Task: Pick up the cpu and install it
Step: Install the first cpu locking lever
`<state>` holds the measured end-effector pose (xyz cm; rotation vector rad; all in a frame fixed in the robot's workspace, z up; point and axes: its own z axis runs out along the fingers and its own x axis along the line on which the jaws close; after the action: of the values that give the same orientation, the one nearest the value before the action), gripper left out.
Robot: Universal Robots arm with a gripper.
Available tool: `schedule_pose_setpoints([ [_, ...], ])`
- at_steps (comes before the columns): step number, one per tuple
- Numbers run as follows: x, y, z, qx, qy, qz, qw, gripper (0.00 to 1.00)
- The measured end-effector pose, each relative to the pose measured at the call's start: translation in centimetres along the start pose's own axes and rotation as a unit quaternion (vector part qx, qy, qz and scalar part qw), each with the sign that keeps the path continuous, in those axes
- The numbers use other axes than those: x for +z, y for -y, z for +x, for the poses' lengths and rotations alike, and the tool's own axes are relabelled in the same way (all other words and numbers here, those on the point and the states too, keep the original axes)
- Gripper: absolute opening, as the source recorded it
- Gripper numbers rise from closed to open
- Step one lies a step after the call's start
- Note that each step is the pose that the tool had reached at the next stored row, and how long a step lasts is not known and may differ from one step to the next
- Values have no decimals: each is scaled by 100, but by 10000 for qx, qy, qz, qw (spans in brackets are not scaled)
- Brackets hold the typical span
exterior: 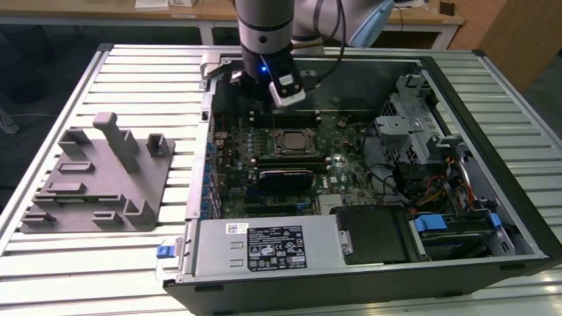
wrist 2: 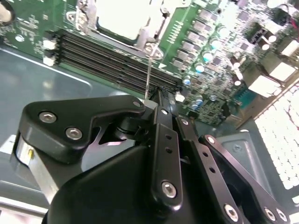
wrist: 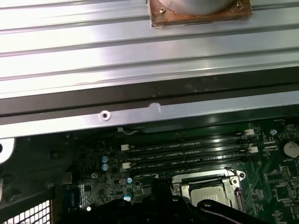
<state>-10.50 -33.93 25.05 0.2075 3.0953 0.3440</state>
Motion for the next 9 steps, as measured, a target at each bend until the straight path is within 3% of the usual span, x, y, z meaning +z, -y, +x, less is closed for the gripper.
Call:
schedule_pose_setpoints([
  [9, 7, -29, -181, 1, 0, 0, 10000, 11],
])
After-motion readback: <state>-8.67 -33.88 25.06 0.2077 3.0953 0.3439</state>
